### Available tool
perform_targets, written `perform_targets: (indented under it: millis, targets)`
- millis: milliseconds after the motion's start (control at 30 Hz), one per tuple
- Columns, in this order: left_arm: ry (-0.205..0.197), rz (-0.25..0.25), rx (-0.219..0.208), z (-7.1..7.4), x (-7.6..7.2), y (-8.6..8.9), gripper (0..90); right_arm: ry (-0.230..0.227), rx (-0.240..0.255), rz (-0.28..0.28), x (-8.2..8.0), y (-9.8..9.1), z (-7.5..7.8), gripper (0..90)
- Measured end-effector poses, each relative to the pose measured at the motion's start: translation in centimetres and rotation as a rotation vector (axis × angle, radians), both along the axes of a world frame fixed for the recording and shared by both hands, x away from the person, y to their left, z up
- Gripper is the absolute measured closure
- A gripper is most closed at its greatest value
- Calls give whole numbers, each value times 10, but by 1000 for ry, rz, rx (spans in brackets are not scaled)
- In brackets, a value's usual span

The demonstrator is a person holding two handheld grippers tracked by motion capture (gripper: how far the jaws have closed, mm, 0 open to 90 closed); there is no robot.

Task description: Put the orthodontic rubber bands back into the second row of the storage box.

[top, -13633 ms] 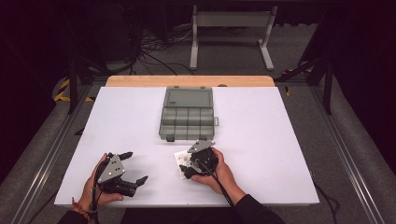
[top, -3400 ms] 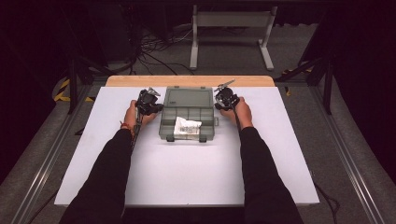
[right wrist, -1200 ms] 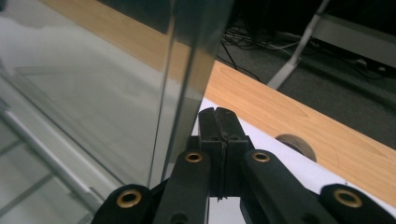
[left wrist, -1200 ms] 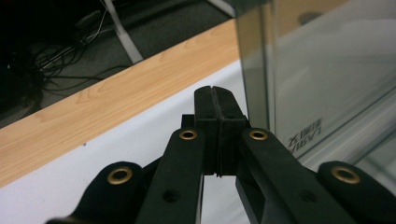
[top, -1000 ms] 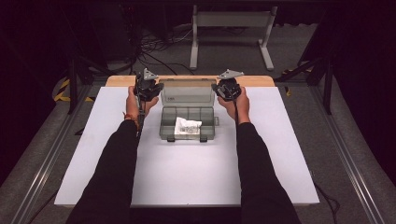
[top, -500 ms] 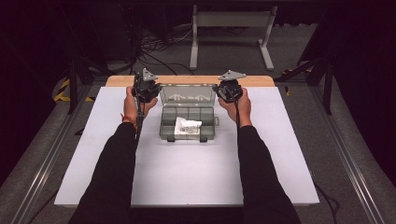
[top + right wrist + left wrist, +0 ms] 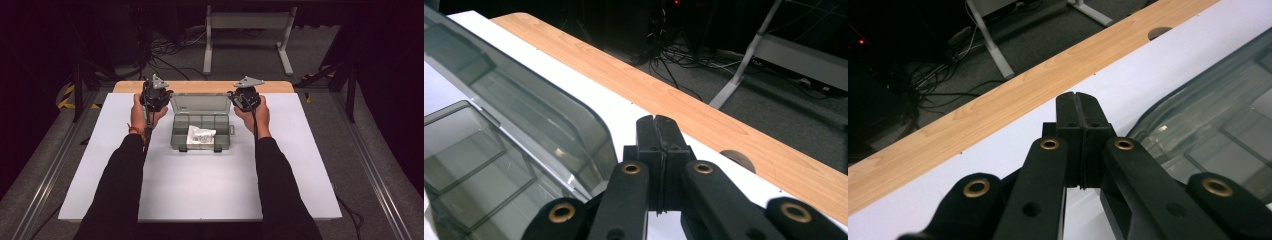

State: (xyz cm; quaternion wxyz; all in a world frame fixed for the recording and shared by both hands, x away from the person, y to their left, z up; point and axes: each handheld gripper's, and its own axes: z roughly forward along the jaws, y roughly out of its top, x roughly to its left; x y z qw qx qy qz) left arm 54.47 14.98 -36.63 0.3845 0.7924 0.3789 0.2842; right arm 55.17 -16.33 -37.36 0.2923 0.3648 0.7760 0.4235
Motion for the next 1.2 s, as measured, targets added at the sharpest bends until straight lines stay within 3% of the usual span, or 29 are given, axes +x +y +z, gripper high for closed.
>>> perform_targets:
  millis: [267,367,1200]
  targets:
    - [7,8,-8,-2,-3,0,898,20,-14,-11,-4,2,0,900]
    - [6,11,8,-2,-4,0,898,26,-17,-18,-6,3,1,900]
    - [10,32,34,-5,-17,-3,898,25,-56,-40,-20,5,2,900]
